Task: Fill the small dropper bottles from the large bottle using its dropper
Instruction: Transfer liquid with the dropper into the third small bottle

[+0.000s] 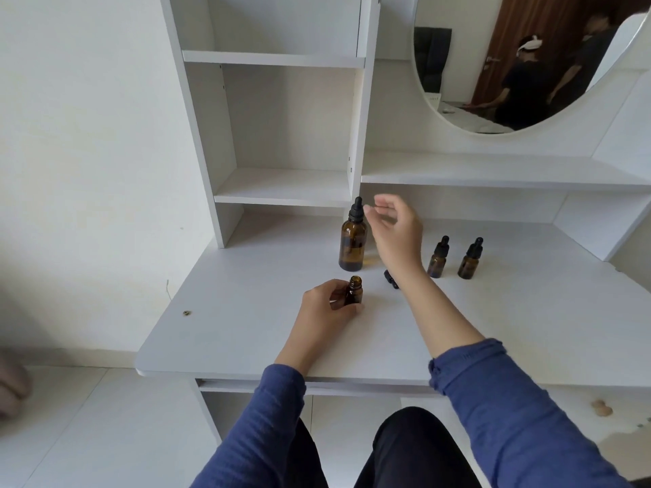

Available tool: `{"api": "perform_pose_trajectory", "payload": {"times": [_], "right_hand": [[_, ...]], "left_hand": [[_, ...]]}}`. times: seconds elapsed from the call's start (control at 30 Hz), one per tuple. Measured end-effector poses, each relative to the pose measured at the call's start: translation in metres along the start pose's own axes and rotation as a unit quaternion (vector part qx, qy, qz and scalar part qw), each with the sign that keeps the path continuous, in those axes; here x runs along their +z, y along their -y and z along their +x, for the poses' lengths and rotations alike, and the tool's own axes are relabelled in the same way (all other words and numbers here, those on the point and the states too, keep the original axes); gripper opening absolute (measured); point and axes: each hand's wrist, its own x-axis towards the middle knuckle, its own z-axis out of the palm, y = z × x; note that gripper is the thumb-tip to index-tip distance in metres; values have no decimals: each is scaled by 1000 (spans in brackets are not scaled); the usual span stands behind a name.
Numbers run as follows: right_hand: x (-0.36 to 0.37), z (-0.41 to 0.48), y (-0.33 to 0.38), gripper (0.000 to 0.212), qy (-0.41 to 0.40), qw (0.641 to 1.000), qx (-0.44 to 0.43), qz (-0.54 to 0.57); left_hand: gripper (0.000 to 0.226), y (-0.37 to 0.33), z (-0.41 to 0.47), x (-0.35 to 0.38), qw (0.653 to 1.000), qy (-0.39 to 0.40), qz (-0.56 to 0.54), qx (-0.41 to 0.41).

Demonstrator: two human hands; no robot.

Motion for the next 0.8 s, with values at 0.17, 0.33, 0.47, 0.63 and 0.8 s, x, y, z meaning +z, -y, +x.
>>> {"api": "perform_pose_trajectory", "payload": {"times": [0.17, 0.33, 0.47, 0.63, 0.8], "right_hand": [[20, 14, 2, 16, 11, 999, -13, -40], [25, 19, -1, 6, -1, 997, -32, -67], [24, 21, 0, 7, 8, 997, -31, -69], [23, 23, 2, 7, 8, 997, -28, -67], [23, 21, 1, 6, 4, 998, -15, -54]], "left_hand": [[23, -1, 1, -1, 1000, 1, 1, -2], [24, 2, 3, 0, 1000, 5, -3, 0], [28, 5, 5, 1, 1000, -1, 8, -1], [28, 5, 5, 0, 1000, 1, 10, -1], [25, 2, 4, 0, 1000, 0, -4, -3]]}}
